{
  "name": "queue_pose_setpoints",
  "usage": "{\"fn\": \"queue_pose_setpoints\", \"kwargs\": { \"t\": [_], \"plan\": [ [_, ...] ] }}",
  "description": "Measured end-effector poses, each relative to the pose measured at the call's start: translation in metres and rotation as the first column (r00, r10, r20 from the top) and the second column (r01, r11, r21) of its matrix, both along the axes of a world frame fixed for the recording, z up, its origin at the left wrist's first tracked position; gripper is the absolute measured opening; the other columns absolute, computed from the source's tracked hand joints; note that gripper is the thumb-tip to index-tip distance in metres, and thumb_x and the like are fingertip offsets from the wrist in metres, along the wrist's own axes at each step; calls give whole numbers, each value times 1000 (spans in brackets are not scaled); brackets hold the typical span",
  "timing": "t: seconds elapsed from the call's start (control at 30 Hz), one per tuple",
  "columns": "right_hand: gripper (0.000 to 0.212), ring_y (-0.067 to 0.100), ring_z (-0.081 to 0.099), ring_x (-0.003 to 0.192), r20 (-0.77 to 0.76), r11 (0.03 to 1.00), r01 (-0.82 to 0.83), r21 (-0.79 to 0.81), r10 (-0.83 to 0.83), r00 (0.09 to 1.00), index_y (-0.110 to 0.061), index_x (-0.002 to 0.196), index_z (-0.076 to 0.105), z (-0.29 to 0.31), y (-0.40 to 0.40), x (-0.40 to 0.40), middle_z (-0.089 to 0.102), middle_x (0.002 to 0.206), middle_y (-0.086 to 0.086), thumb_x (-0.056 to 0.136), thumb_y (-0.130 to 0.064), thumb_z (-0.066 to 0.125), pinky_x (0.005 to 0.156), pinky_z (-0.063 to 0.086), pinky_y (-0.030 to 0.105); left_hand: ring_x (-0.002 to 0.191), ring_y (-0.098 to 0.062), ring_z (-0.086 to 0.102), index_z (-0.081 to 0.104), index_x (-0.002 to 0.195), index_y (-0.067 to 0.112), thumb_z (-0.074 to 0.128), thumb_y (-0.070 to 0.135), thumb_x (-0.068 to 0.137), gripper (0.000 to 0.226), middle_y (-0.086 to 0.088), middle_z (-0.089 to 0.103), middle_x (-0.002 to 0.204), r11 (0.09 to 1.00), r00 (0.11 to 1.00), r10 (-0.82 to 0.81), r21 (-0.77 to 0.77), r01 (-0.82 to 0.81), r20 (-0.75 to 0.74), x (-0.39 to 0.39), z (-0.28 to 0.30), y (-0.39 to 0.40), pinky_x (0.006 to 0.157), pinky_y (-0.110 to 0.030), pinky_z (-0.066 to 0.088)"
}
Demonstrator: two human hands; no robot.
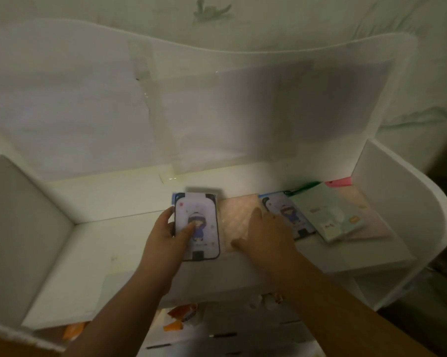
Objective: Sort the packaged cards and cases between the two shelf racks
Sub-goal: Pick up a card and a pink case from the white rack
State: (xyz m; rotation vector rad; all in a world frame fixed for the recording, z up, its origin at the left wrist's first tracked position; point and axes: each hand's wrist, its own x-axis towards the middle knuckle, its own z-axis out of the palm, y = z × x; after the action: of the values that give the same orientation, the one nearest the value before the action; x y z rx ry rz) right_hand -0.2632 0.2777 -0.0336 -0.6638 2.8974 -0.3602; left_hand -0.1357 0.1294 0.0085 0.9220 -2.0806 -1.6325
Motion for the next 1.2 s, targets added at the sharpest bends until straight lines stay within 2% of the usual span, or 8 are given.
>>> {"fn": "queue_pose_setpoints", "kwargs": {
  "t": [0.13, 0.23, 0.47, 0.63, 0.73, 0.83, 1.03, 1.2],
  "plan": [
    [118, 29, 52, 123, 125, 989, 93, -115, -78, 989, -18, 143, 33, -4, -3, -13, 50, 138, 10, 48, -73, 76, 98, 48, 44, 96, -22, 70, 47, 136, 31, 64, 34, 91, 48, -1, 68, 118, 999, 998, 47, 4, -47, -33, 8, 5, -1, 77, -47, 60],
    [126, 32, 46, 130, 193, 989, 117, -94, -98, 976, -14, 147, 28, 0, -4, -18, 43, 144, 13, 47, -69, 81, 103, 45, 43, 95, -21, 71, 49, 134, 30, 63, 33, 91, 45, -1, 68, 117, 998, 996, 60, 8, -60, -63, 11, 11, -1, 75, -44, 61],
    [107, 24, 60, 107, 265, 954, 136, -266, -63, 962, -17, 130, 49, -3, 1, -23, 60, 124, 6, 41, -67, 80, 89, 54, 39, 89, -19, 73, 51, 132, 28, 65, 31, 91, 44, -1, 71, 112, 998, 994, 47, 39, -43, -96, 9, 22, 0, 72, -42, 62],
    [87, 23, 57, 109, 308, 844, 258, -471, -117, 944, -18, 129, 39, -5, 10, -19, 54, 124, 2, 62, -47, 85, 82, 45, 33, 86, -18, 74, 54, 129, 27, 67, 31, 89, 42, 0, 73, 107, 995, 988, 72, 75, -63, -136, 4, 26, 4, 69, -39, 62],
    [74, 27, 56, 115, 322, 775, 285, -564, -112, 940, -16, 133, 37, -10, 18, -15, 54, 129, 5, 77, -41, 79, 85, 43, 33, 86, -17, 73, 56, 125, 27, 64, 31, 92, 35, 1, 73, 106, 998, 990, 59, 38, -54, -127, 2, 26, 8, 65, -33, 61],
    [58, 26, 55, 114, 320, 695, 289, -658, -89, 943, -17, 135, 39, -5, 27, -9, 51, 118, 0, 89, -37, 68, 88, 48, 38, 88, -16, 71, 56, 126, 25, 60, 30, 94, 33, 2, 71, 106, 998, 991, 57, -7, -59, -118, 3, 26, 12, 64, -28, 59],
    [46, 24, 63, 102, 369, 391, 361, -846, -57, 928, -19, 135, 43, 8, 44, 6, 59, 121, 4, 94, -28, 63, 71, 53, 34, 90, -20, 69, 56, 121, 23, 55, 35, 97, 26, 0, 69, 105, 995, 990, 103, 4, -103, -100, 1, 24, 11, 74, -42, 61],
    [44, 24, 66, 96, 350, 295, 345, -891, -38, 936, -20, 133, 48, 15, 55, 16, 65, 114, 4, 93, -23, 66, 65, 54, 30, 89, -20, 72, 59, 116, 20, 54, 33, 97, 23, -2, 72, 104, 987, 975, 161, 17, -161, -152, 3, 22, 11, 72, -42, 61]
  ]
}}
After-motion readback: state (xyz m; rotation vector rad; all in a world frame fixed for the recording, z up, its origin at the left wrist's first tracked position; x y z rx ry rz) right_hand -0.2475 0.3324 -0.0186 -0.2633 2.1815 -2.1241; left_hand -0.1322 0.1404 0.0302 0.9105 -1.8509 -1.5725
